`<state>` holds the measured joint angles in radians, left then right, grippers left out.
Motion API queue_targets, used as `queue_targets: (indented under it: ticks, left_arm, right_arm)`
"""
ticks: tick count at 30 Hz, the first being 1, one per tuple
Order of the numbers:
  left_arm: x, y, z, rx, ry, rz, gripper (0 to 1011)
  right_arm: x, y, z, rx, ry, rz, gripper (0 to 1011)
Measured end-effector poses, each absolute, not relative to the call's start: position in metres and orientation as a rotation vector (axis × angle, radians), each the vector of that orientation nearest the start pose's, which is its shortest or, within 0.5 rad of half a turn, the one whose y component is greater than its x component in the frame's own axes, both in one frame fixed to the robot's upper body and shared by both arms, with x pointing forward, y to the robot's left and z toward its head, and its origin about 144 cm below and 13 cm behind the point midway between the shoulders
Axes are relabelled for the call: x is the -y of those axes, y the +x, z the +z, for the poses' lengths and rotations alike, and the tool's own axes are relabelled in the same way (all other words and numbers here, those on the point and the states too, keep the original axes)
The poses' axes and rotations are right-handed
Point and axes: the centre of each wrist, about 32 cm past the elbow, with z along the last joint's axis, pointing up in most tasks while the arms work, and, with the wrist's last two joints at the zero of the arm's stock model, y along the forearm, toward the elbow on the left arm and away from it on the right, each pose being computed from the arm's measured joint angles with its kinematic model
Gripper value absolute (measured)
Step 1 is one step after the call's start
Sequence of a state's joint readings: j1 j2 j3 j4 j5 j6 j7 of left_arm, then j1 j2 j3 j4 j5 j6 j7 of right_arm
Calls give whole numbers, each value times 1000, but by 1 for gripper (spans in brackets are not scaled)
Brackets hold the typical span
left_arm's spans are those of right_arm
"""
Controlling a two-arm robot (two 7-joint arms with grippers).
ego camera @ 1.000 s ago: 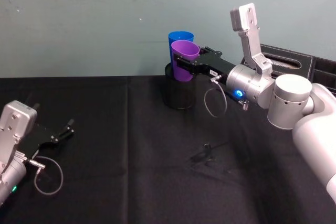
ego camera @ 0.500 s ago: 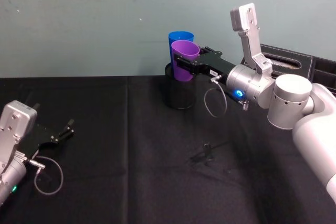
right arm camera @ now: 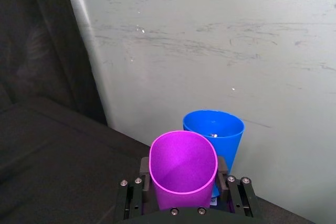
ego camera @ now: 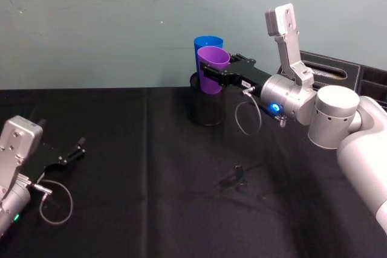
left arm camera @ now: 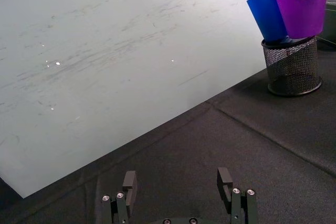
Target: Pick up one cup with a gripper and tap it against the other cup.
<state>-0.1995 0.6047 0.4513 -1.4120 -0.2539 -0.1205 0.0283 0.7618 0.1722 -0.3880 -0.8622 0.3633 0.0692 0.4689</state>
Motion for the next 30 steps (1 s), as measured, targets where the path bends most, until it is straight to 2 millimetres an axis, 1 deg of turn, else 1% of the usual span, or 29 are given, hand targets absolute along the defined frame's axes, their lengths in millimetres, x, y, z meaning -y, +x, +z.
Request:
queue_targets:
  ticks: [9,12,30]
  left_arm:
    - [-310,489,1140,285,304,1248,1000]
    - [-310,489,1140,285,304,1248,1000]
    - [-310,489,1140,285,304,1248,1000]
  right_arm:
    - [222,649,1227,-56,-70,-929,715]
    - [221,648,1230,-46,-65,-925,715]
    - [224,625,1234,-55,-52,-882,715]
